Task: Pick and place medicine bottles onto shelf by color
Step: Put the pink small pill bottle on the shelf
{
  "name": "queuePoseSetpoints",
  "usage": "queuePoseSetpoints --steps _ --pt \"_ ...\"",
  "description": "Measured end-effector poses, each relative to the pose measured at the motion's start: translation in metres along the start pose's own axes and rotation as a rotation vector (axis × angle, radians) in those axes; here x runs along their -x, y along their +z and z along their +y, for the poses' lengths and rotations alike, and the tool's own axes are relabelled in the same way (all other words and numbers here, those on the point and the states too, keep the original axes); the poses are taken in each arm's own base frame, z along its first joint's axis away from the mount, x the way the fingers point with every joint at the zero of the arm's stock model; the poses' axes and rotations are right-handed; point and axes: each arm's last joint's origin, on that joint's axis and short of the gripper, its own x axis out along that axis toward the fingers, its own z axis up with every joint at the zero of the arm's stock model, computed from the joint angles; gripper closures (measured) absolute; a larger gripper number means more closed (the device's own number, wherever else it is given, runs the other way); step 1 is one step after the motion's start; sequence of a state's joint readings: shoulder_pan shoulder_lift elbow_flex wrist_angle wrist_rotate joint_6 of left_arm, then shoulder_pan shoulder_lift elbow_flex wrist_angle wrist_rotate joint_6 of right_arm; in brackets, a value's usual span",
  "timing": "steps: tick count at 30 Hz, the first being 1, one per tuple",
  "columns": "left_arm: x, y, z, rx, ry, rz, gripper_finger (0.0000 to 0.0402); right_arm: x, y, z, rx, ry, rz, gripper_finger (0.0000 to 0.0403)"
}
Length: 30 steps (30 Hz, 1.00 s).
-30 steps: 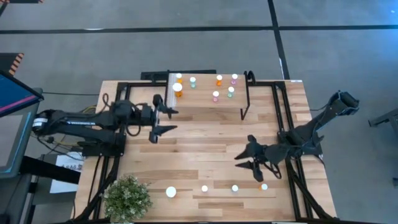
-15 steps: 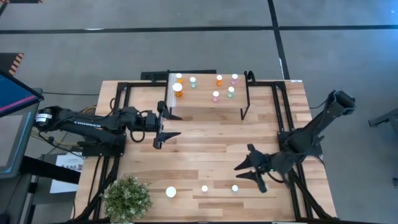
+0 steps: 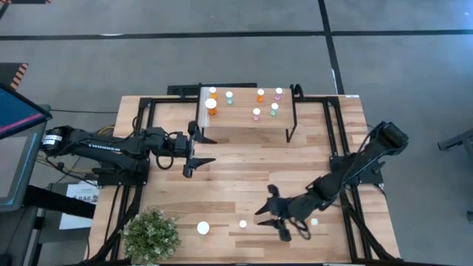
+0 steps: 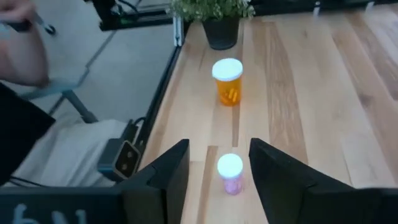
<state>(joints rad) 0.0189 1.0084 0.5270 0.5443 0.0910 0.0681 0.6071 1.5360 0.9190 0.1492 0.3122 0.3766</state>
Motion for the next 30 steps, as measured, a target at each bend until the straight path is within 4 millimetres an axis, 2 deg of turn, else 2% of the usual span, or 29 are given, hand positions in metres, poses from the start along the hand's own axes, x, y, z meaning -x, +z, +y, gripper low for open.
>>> queuePoseSetpoints --steps 8,12,16,23,30 --pt "0.000 -0.001 0.000 0.003 -0.001 0.014 0.0141 -0.047 -0.002 0.006 -0.007 -0.022 0.059 0.0161" --pt "0.000 -0.002 0.000 0.004 -0.001 0.020 0.0141 -0.063 -0.006 0.010 -0.010 -0.010 0.106 0.0148" --pt "0.000 -0.002 0.000 0.005 -0.001 0.022 0.0141 -0.073 -0.011 0.007 -0.030 -0.045 0.166 0.0148" --pt "0.000 -0.002 0.000 0.005 -0.001 0.025 0.0141 -0.082 -0.022 -0.018 -0.080 -0.142 0.282 0.0148" --pt "0.000 -0.004 0.000 0.006 -0.004 0.040 0.0141 -0.085 -0.026 -0.015 -0.015 -0.085 0.307 0.0148"
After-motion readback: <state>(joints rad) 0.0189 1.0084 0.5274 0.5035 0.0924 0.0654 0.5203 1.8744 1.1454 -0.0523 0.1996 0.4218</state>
